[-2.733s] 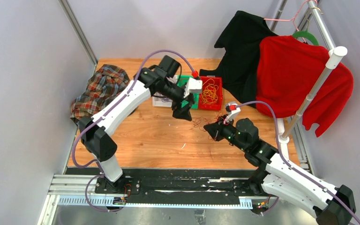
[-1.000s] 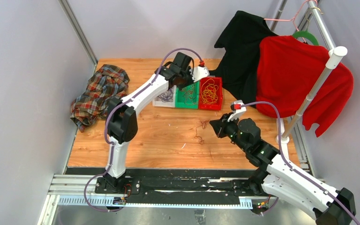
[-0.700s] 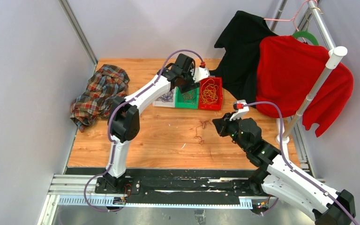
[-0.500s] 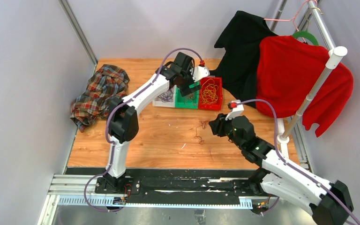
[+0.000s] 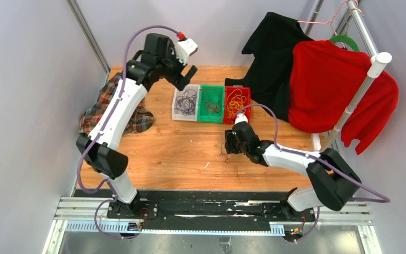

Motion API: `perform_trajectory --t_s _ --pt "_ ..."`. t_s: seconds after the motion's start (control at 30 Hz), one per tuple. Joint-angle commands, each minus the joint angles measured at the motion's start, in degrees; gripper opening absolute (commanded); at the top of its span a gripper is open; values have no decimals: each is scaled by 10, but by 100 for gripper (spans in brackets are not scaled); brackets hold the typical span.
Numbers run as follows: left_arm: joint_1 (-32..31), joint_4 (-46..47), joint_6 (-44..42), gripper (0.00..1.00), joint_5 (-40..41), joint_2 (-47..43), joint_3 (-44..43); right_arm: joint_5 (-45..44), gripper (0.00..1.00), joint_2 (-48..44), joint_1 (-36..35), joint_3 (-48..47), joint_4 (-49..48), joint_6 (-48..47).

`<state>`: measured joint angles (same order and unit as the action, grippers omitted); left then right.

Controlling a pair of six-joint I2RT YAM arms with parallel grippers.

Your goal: Untangle the cables

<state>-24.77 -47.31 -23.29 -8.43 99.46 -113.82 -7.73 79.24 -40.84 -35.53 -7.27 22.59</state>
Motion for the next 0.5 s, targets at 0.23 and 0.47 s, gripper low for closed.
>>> perform_trajectory --t_s 0.23,0.47 --pt "81 -52 15 98 -91 -92 144 -87 48 136 -4 -95 -29 -58" --pt "120 -8 30 98 -119 -147 218 -59 31 170 -14 -95 -47 -48"
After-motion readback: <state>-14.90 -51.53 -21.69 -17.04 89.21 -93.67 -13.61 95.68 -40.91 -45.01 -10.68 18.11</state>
